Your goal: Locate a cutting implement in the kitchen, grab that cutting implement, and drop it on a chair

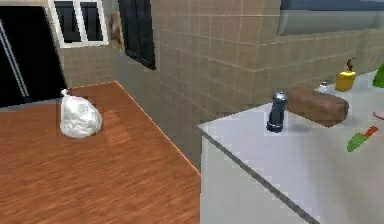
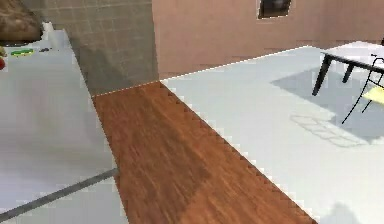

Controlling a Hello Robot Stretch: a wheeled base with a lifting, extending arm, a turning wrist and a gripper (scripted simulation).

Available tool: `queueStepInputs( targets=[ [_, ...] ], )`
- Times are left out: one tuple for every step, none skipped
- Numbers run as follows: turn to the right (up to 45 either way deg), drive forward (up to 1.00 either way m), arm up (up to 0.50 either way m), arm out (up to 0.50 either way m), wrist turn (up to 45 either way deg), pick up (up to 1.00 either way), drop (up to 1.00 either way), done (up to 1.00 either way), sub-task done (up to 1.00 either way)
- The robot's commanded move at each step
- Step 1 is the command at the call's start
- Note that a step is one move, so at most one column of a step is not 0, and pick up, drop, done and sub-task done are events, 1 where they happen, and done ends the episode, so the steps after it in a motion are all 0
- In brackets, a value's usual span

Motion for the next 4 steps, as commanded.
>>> queueStepInputs(
  targets=[
    [45.0, 0.00, 0.00, 0.00, 0.0, 0.00, 0.00, 0.00, 0.00],
    [45.0, 0.00, 0.00, 0.00, 0.0, 0.00, 0.00, 0.00, 0.00],
    [6.0, 0.00, 0.00, 0.00, 0.0, 0.00, 0.00, 0.00, 0.00],
    [0.0, 0.55, 0.00, 0.00, 0.0, 0.00, 0.00, 0.00, 0.00]
  ],
)
